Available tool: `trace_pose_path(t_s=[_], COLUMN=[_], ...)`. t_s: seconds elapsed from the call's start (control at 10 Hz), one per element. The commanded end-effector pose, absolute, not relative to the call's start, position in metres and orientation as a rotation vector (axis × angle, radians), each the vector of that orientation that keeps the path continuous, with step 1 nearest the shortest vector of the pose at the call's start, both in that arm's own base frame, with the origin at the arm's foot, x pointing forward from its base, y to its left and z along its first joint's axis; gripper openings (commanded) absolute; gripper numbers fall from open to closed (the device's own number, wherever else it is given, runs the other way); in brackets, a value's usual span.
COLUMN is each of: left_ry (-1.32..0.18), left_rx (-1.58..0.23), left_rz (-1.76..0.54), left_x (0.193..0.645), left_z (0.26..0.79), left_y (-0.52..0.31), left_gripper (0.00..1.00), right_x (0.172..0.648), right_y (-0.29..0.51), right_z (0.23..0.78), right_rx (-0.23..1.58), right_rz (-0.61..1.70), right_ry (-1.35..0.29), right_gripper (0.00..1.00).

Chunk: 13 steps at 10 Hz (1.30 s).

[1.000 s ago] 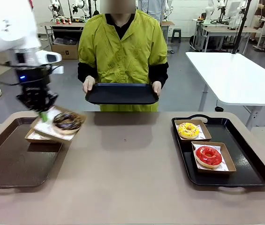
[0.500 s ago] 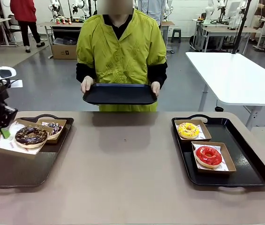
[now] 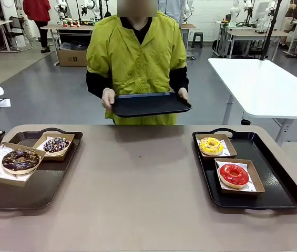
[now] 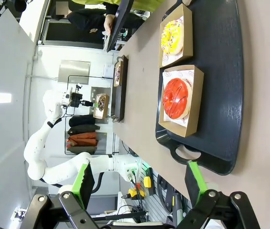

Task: Individually package the donuts and arrange them on the tray.
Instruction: Place the picked Paper togo box on the Handle tray.

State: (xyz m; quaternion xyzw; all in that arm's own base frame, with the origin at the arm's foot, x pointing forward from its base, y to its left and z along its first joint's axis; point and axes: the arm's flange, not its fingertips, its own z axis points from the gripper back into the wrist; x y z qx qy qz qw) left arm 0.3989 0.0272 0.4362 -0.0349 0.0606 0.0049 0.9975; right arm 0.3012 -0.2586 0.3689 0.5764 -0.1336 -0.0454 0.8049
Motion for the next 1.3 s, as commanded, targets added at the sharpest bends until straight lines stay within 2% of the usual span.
trace_pose_path(t_s=[0.0, 0.6, 1.2], left_ry=[0.12, 0.122, 0.009], left_rx=[-0.075, -0.07, -0.069], left_rz=[0.006, 0.005, -0.035], left_x=[0.399, 0.399, 0.401], left_z=[0.437, 0.436, 0.387], left_y=[0.023, 0.025, 0.013], left_gripper=[0.01, 0.01, 0.01], right_x=[0.3, 0.3, 0.3], right_y=[-0.258, -0.258, -0.258], right_z=[0.372, 0.372, 0.372], right_rx=[1.242, 1.242, 1.242], right_rz=[-0.1, -0.1, -0.1], right_ry=[-0.292, -0.292, -0.292], right_gripper=[1.0, 1.0, 1.0])
